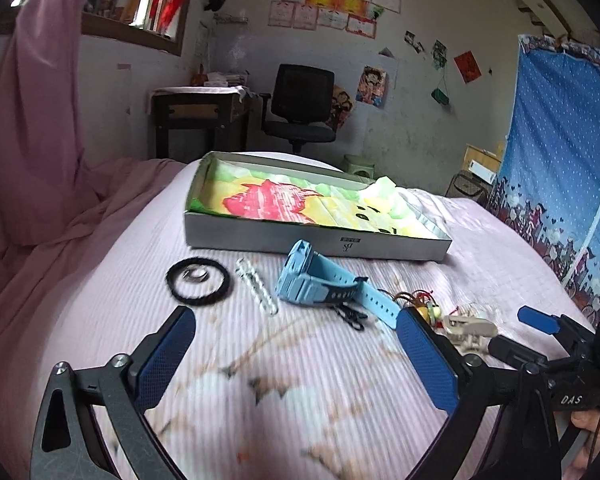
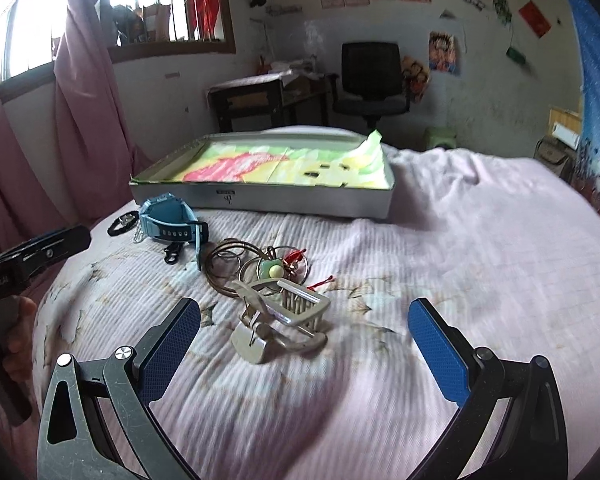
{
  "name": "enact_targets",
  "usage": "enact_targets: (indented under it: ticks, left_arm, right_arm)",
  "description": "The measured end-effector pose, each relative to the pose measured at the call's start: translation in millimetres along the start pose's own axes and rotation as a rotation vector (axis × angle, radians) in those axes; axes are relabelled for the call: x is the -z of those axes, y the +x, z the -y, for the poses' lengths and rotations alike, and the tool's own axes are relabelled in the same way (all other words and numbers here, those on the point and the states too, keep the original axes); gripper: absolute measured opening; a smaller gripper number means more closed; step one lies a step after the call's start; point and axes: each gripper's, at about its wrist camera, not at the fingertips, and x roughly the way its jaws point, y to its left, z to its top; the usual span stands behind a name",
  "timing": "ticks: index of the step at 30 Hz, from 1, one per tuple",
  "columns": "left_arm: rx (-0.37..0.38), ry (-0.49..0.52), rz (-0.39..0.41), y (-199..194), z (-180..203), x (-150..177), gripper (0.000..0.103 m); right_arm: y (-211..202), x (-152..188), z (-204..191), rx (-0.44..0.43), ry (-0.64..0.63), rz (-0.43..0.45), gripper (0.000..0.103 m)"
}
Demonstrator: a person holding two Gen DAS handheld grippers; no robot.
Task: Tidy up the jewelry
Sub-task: 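Move the left tool toward the blue smartwatch while the right tool approaches the silver buckle, then grasp the blue smartwatch with the left tool while the right tool grasps the silver buckle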
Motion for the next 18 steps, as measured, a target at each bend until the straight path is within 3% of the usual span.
enact_targets:
  ticks: [3, 6, 10, 15, 18]
  left_arm:
    - [0.022, -0.001, -0.029, 18, -2, -6, 0.077]
    - [0.056, -0.018, -0.048, 33, -6, -13, 0.07]
    - [0.082, -0.019, -0.068, 50, -5, -22, 0.06]
    - [0.112, -0.023, -0.109, 70, -5, -27, 0.045]
    - [0.126, -0.038, -0.129, 77, -8, -22, 0.043]
  right_arm:
    - [14, 1, 2, -0.029, 0.041, -0.048, 0.102]
    - [26, 4, 4, -0.069, 0.09, -0.087, 0.101]
    - [38, 6, 4, -0.094, 0.115, -0.106, 0.089]
    - [40, 6, 4, -0.106, 0.13, -0.114, 0.082]
    - [44, 6, 2, -0.106, 0.126, -0.112, 0.078]
